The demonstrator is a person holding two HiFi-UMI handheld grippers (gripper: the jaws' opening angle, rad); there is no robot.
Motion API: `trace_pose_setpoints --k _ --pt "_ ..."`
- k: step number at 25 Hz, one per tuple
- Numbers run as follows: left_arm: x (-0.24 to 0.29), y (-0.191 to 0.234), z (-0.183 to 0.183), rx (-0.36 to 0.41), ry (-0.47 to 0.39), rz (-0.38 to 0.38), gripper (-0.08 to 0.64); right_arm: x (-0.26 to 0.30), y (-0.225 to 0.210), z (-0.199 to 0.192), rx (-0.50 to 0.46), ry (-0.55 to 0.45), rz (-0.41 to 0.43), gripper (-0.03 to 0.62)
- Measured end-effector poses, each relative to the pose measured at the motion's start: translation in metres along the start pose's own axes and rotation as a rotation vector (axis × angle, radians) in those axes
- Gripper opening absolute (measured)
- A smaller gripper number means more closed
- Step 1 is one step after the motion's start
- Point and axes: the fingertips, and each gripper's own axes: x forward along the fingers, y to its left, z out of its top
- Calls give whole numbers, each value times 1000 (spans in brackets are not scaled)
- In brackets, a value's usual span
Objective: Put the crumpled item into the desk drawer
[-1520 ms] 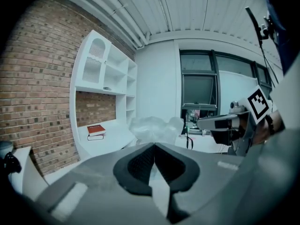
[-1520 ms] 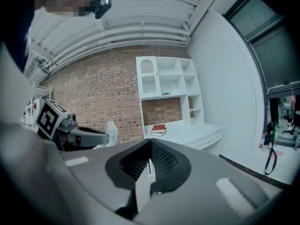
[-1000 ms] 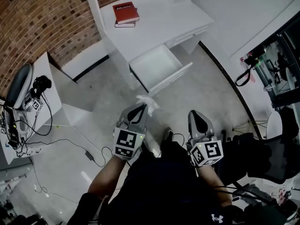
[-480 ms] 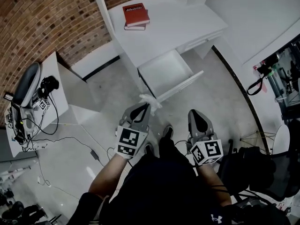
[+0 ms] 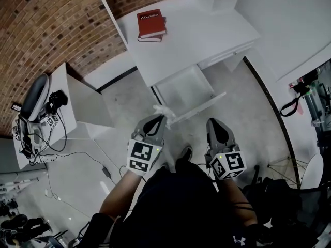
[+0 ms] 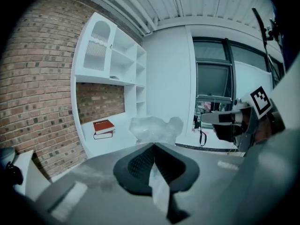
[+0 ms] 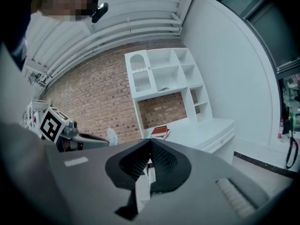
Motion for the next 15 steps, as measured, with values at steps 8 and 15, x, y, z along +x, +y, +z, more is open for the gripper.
trace_pose_setpoints --k 8,15 --pt "31 4 9 -6 30 59 5 23 -36 12 24 -3 48 2" --pt "55 8 10 -2 67 71 4 34 -59 8 59 15 46 3"
